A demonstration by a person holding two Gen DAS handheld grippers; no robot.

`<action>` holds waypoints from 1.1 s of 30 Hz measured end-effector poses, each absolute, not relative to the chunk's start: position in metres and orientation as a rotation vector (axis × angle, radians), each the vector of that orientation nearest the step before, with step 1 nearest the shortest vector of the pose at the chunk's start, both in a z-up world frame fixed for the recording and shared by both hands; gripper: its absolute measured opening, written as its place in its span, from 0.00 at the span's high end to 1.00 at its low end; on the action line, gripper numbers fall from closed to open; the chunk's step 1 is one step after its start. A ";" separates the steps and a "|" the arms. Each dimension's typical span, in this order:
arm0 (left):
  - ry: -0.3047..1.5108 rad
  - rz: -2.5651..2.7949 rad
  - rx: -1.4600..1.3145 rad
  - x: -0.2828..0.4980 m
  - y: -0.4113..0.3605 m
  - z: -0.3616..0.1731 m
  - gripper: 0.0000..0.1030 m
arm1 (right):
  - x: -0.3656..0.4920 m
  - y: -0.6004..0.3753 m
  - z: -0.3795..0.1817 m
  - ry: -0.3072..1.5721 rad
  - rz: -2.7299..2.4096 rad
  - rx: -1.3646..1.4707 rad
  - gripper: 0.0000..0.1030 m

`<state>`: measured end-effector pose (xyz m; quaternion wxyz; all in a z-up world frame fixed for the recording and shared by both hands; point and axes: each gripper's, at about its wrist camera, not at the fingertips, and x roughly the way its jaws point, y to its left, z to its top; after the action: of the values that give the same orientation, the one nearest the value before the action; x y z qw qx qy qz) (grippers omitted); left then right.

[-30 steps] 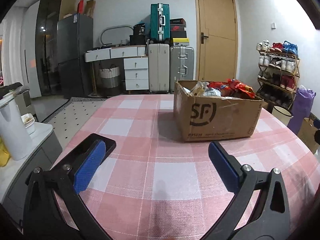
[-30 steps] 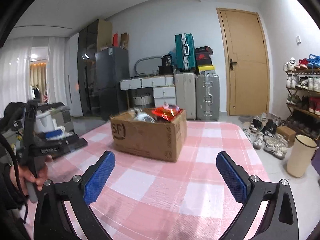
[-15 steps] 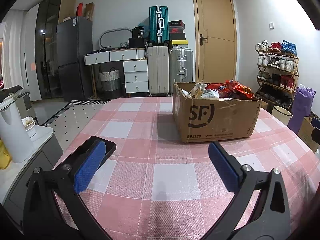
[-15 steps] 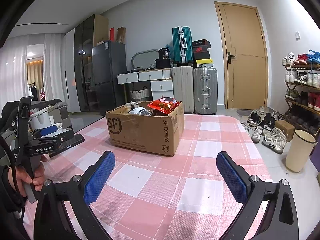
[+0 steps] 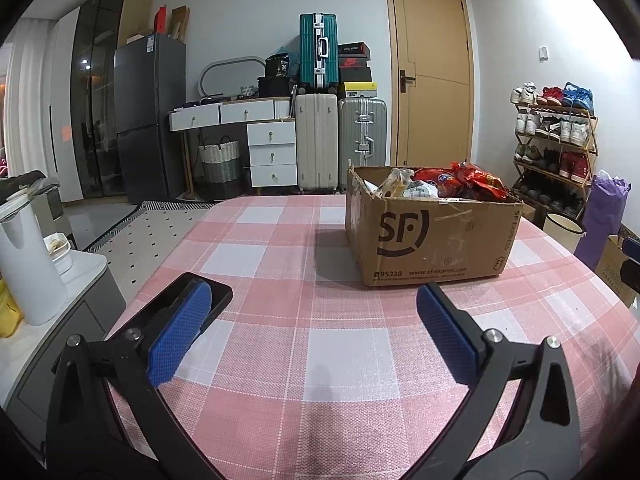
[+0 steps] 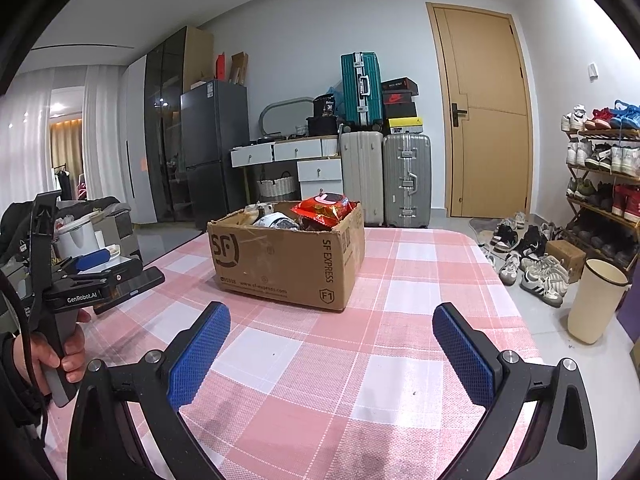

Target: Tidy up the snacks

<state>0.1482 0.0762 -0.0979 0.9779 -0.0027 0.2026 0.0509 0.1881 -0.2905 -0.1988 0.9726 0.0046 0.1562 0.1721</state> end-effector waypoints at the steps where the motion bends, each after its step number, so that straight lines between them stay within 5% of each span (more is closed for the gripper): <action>1: 0.408 0.103 -0.008 0.148 0.076 -0.097 0.00 | 0.189 -0.290 -0.199 0.318 0.348 0.007 0.00; 33: 0.408 0.116 -0.013 0.148 0.079 -0.100 0.00 | 0.190 -0.291 -0.200 0.326 0.346 0.006 0.00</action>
<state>0.1483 0.0789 -0.1002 0.9776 -0.0066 0.2023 0.0575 0.1898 -0.2906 -0.2002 0.9719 0.0028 0.1614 0.1715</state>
